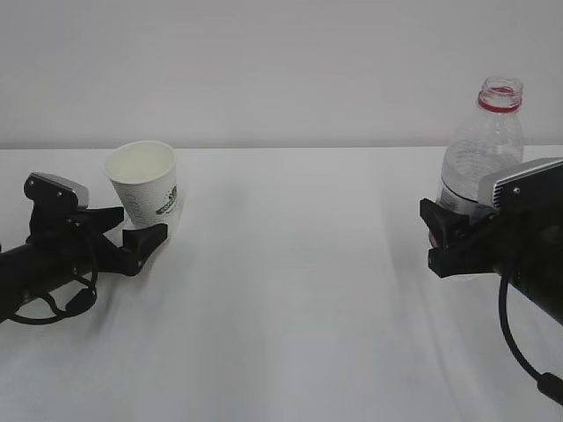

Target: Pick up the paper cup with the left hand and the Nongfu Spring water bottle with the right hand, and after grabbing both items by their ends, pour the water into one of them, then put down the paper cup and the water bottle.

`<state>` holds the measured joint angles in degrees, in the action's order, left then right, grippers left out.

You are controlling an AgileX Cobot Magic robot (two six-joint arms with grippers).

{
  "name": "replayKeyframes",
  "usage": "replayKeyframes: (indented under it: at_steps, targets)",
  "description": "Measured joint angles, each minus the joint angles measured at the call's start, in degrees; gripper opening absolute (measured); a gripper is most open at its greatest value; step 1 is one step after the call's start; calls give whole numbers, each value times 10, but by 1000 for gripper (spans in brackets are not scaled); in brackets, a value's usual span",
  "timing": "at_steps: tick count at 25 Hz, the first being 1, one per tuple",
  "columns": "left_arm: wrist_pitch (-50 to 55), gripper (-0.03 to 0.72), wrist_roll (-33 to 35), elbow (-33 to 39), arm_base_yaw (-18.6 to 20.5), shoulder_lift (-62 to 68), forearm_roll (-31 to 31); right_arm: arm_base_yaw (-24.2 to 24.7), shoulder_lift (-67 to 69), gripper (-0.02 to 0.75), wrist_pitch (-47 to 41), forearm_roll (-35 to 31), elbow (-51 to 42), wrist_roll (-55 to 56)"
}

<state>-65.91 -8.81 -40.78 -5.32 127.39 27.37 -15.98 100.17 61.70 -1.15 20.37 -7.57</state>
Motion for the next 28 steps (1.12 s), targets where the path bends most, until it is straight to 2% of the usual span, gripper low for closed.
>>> replayKeyframes:
  at_steps: [22,28]
  targets:
    - [0,687,-2,-77,-4,10,6,0,0,503,0,1,0,0]
    - [0,635,-3,-77,-4,16,6,0,0,503,0,1,0,0]
